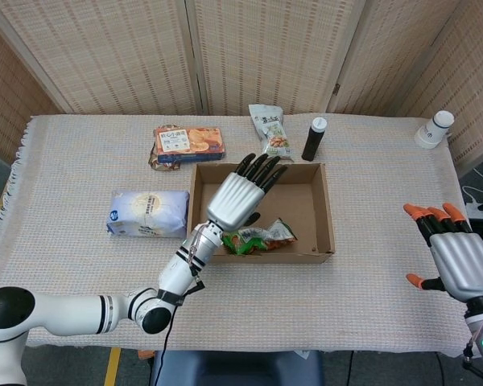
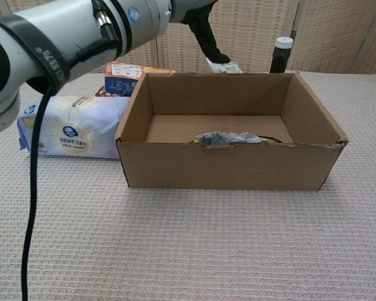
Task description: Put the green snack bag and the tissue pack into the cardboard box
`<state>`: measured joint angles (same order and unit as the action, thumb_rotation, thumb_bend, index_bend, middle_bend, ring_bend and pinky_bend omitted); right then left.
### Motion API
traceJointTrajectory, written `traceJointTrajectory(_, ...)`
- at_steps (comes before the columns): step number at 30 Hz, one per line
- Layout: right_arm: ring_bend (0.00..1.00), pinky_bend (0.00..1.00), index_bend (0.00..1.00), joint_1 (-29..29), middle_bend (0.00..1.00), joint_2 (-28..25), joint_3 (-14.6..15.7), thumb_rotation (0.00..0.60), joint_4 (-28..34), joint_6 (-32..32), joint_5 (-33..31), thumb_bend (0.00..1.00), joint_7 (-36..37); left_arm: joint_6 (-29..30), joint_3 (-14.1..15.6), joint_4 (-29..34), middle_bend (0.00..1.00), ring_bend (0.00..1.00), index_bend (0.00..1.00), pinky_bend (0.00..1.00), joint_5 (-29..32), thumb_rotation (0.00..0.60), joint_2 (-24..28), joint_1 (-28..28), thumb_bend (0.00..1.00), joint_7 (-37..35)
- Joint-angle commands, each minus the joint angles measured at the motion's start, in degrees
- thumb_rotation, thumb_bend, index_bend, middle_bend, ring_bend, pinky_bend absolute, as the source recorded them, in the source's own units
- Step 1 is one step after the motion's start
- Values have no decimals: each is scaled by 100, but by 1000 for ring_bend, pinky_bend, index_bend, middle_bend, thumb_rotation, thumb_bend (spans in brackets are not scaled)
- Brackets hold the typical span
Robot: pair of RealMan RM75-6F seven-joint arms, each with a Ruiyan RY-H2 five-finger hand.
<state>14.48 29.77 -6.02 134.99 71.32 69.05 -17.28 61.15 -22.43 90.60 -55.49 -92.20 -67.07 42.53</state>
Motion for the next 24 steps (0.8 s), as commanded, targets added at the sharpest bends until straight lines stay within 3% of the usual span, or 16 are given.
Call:
traceJointTrajectory(1, 0, 0, 89, 3, 112, 2, 0, 600, 0, 1, -11, 65, -7, 17, 23, 70, 0, 0, 0, 91, 15, 600, 109, 10, 188, 63)
traceJointTrajectory(3, 0, 0, 89, 4, 112, 2, -1, 600, 0, 2, -20, 65, -11, 20, 35, 89, 0, 0, 0, 91, 27, 600, 154, 18, 187, 94)
traceJointTrajectory(6, 0, 0, 89, 11, 112, -6, -15, 600, 0, 19, -60, 65, 0, -118, 344, 370, 0, 0, 0, 99, 459, 600, 857, 291, 188, 512)
traceJointTrajectory(11, 0, 0, 89, 15, 112, 3, 1, 600, 0, -7, -17, 66, -6, -467, 789, 681, 0, 0, 0, 104, 1076, 600, 1623, 581, 190, 630)
traceJointTrajectory(18, 0, 0, 89, 37, 112, 73, 10, 600, 0, -6, -39, 65, -102, -766, 1315, 769, 0, 0, 0, 105, 1452, 600, 2164, 940, 190, 335)
traceJointTrajectory(24, 0, 0, 89, 56, 112, 122, -4, 600, 0, 42, -93, 65, -172, -914, 1471, 996, 0, 0, 0, 109, 1848, 600, 2537, 924, 188, 274)
